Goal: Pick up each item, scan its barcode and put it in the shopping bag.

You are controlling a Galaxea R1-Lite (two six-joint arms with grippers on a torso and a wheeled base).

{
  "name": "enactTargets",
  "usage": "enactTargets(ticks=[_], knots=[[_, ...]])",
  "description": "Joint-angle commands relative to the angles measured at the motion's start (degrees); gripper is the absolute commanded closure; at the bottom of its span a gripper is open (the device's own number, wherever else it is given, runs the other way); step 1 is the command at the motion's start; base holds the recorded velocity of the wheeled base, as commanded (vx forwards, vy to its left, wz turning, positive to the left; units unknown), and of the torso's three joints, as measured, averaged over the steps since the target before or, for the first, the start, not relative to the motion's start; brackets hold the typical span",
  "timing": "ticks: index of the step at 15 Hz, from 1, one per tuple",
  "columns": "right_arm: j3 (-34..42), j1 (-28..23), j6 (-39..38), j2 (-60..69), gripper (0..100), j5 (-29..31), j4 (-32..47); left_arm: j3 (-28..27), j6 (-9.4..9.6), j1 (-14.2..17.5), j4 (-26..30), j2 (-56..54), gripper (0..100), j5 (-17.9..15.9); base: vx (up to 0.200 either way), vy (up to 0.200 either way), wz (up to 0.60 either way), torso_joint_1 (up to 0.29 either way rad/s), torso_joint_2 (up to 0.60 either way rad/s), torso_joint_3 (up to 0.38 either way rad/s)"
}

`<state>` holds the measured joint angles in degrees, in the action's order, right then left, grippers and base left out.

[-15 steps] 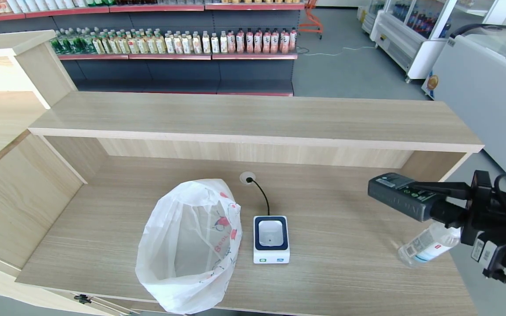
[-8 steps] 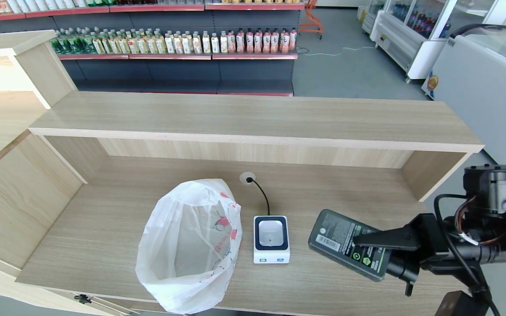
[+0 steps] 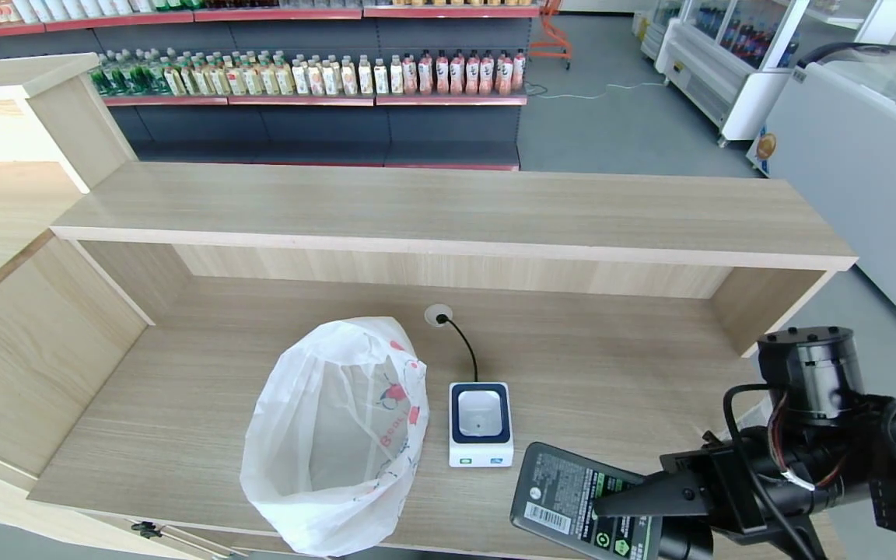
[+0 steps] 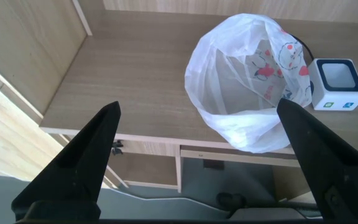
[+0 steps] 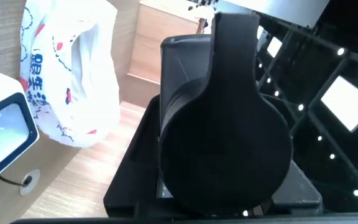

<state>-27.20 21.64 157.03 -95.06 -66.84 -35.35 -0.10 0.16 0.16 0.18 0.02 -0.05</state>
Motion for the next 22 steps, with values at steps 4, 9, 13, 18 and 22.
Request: enactTargets(ticks=[4,9,13,18,22], knots=[[-1.7,3.1,-0.2,-3.4,100,0.0,-0.1,0.0,-0.07,0.0,0.0,0.0,0,0.0,0.0,0.0,0.0,0.0,0.0,0.0],[-4.0,3.7,-0.1,-5.0,100,0.0,-0.1,0.0,-0.07,0.0,0.0,0.0,0,0.0,0.0,0.0,0.0,0.0,0.0,0.0],[-4.8,4.6,-0.2,-7.6,100,0.0,-0.1,0.0,-0.07,0.0,0.0,0.0,0,0.0,0.0,0.0,0.0,0.0,0.0,0.0],[-6.3,6.7,-0.7,-10.5,100,0.0,0.2,0.0,0.02,0.0,0.0,0.0,0,0.0,0.0,0.0,0.0,0.0,0.0,0.0],[-6.1,6.6,-0.7,-10.5,100,0.0,0.2,0.0,0.02,0.0,0.0,0.0,0,0.0,0.0,0.0,0.0,0.0,0.0,0.0]])
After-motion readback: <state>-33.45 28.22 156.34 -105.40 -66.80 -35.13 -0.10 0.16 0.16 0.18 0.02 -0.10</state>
